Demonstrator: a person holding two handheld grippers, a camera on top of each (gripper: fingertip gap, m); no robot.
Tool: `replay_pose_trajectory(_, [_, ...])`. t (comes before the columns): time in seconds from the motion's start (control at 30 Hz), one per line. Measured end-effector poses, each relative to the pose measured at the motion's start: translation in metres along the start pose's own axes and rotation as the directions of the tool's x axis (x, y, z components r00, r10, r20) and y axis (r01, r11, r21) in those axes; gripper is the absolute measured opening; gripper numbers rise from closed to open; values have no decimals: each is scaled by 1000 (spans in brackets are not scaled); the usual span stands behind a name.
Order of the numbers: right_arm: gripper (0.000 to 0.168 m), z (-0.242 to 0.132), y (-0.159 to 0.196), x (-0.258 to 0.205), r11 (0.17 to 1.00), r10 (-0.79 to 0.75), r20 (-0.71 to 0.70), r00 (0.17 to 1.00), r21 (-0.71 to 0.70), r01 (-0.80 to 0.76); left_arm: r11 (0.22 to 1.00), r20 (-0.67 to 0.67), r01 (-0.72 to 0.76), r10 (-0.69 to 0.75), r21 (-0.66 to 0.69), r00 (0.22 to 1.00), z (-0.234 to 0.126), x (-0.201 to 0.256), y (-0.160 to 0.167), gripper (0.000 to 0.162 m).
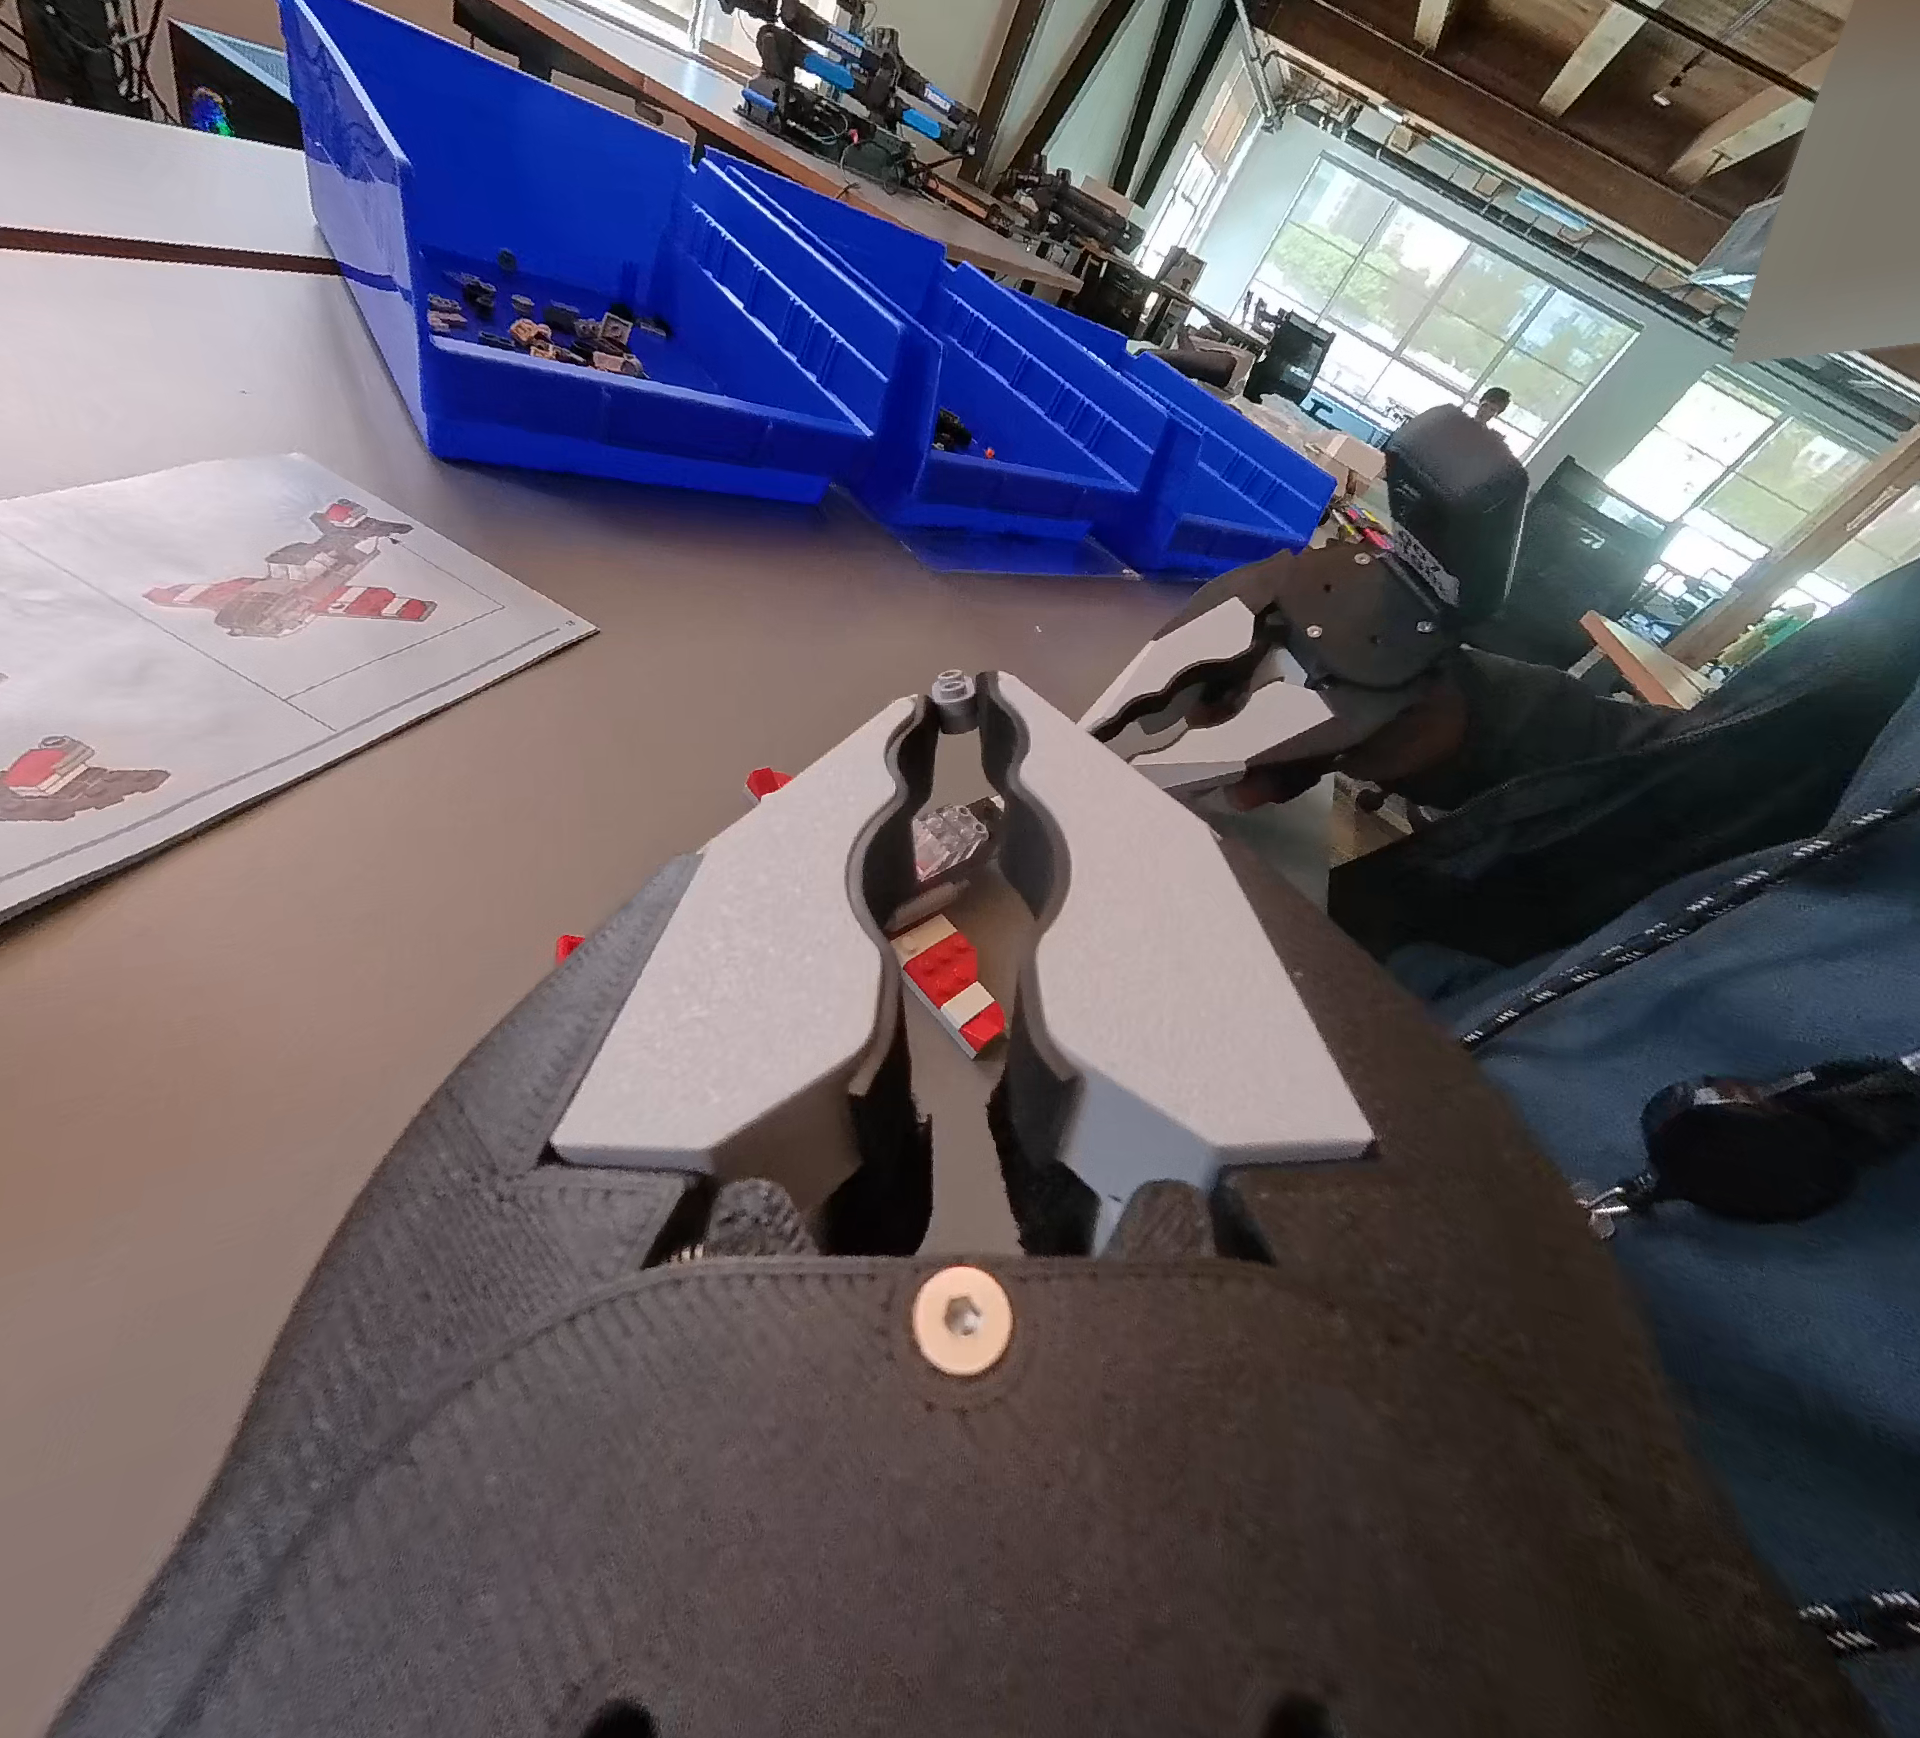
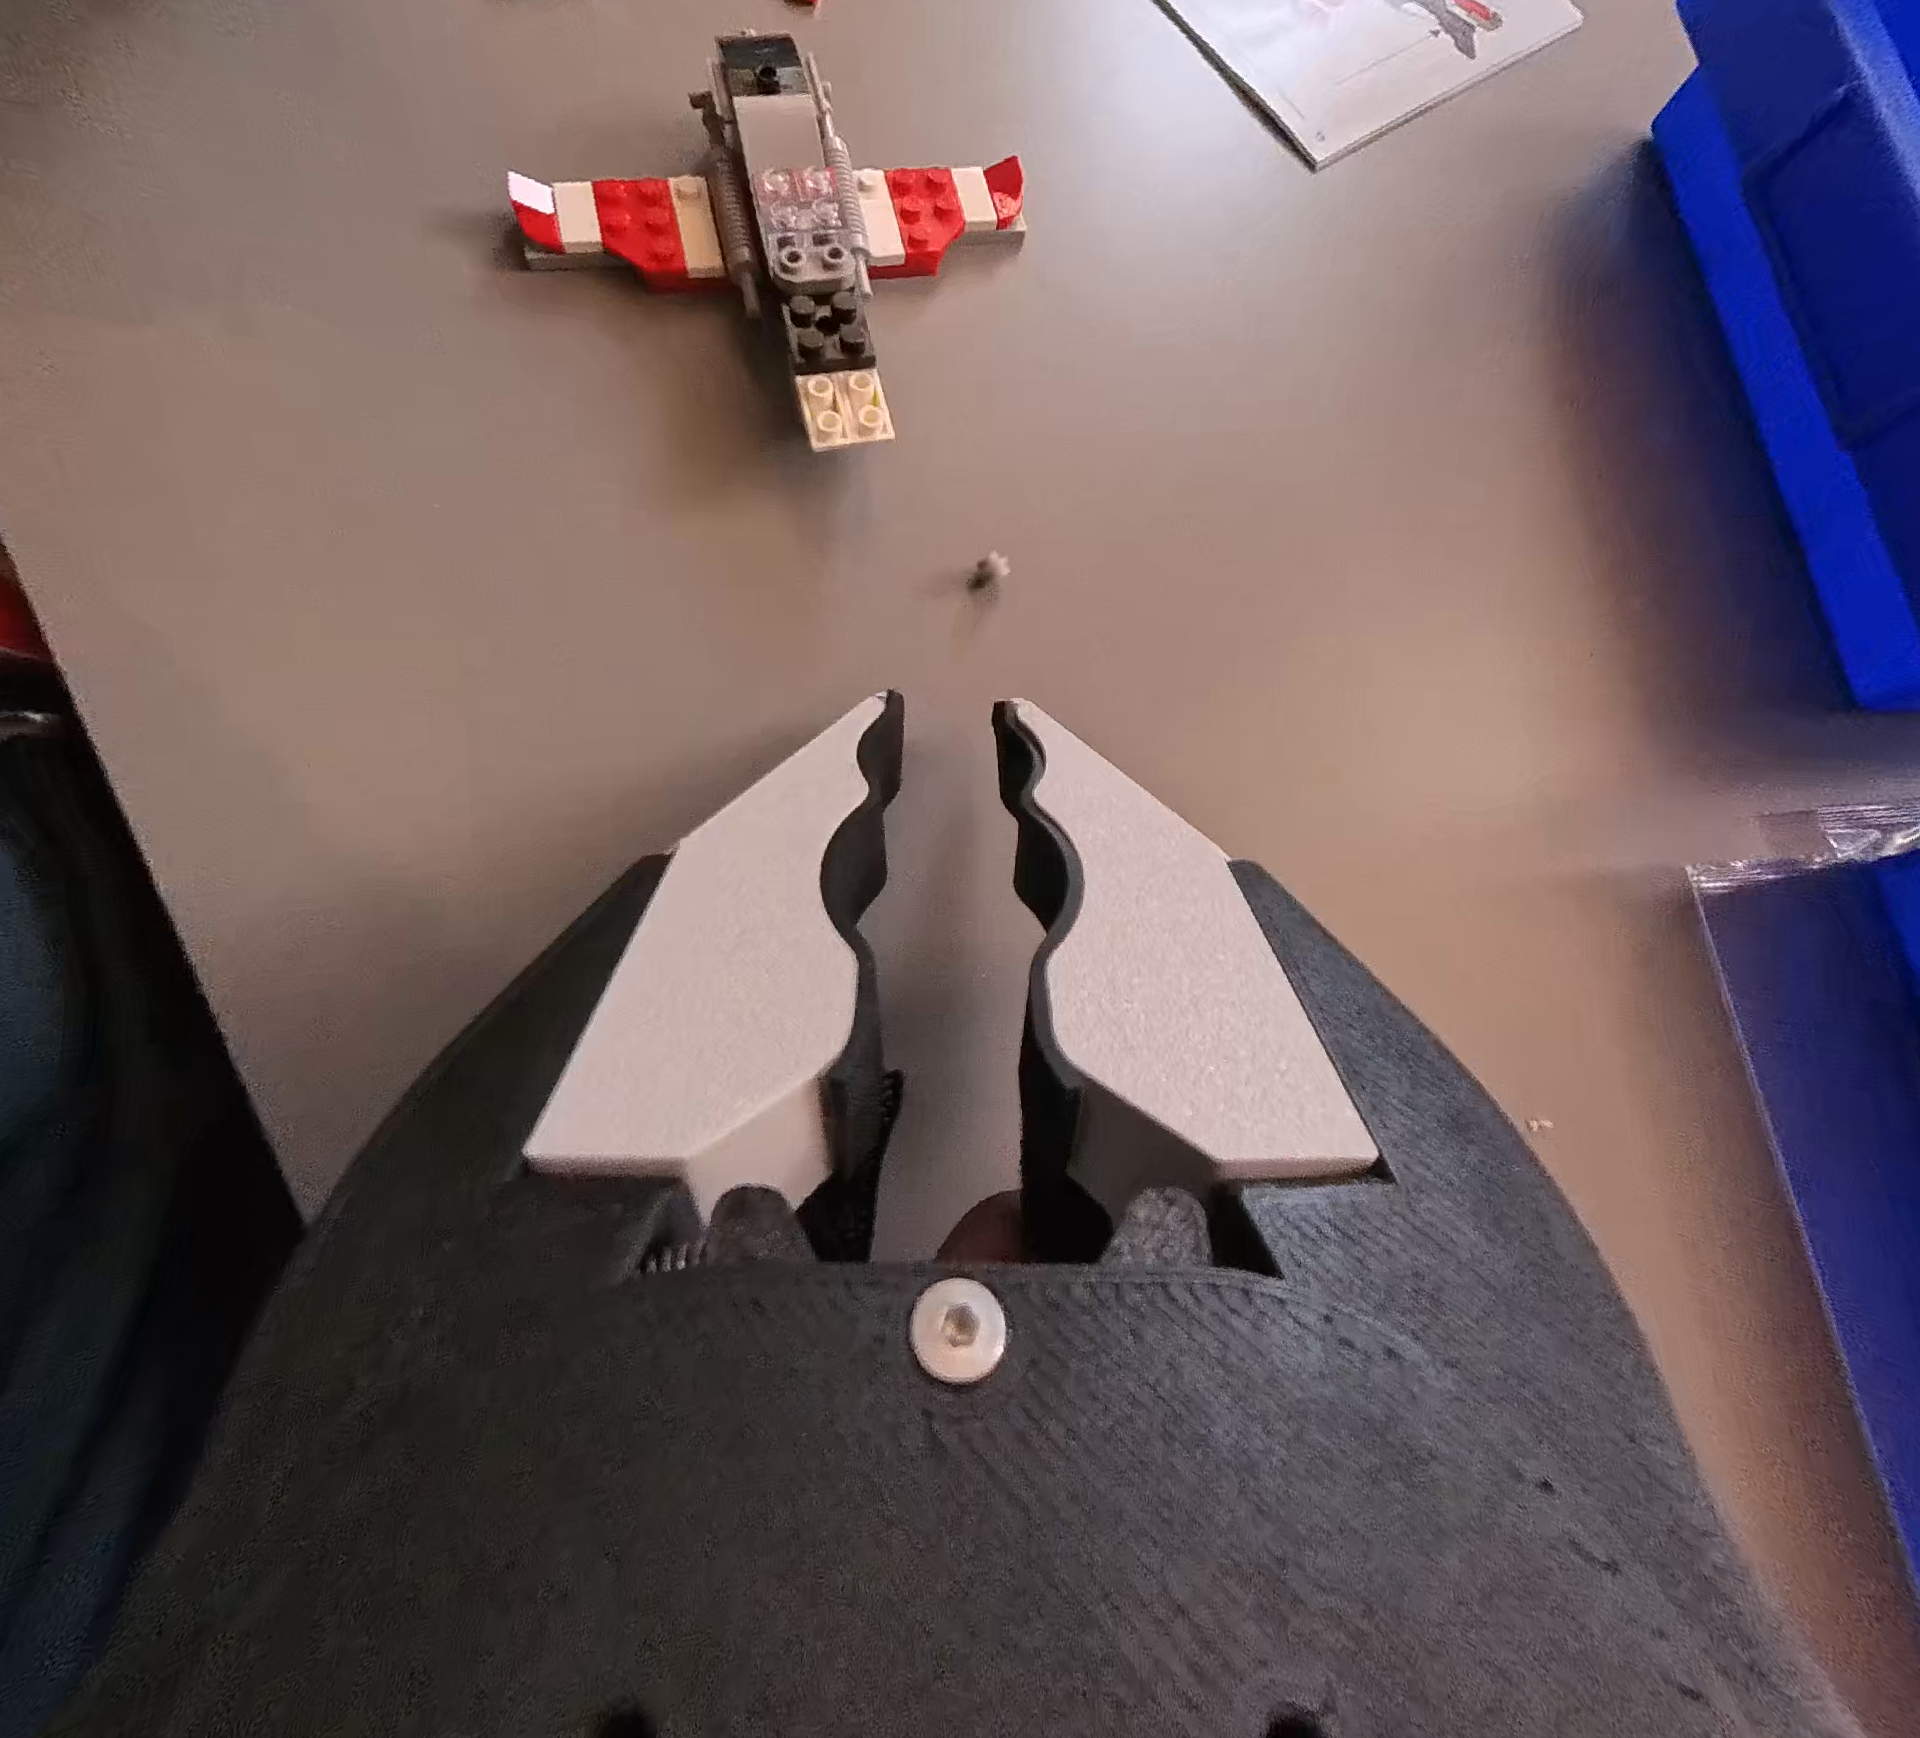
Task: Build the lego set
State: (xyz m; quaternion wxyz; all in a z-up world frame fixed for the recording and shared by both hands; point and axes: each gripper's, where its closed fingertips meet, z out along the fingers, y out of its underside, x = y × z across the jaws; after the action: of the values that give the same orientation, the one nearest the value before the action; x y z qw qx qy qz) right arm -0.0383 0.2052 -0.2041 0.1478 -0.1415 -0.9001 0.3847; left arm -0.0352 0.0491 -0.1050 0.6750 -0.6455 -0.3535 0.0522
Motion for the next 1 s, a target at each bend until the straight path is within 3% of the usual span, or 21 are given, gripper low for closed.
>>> replay_pose_trajectory(0.27, [16,13,-15,11,1000,-12,-41,999,25,13,1000,3,-1,1,1,1000,-1,0,-1,8])
replay_pose_trajectory(0.7, [10,12,-9,23,1000,9,-78,997,14,-8,1000,6,-1,1,2,1000,-3,-1,-1,8])
replay_pose_trajectory(1.0, [7,17,-7,12,997,-77,-66,995,-29,75,1000,3,-2,2,-1,1000,-2,-1,0,8])
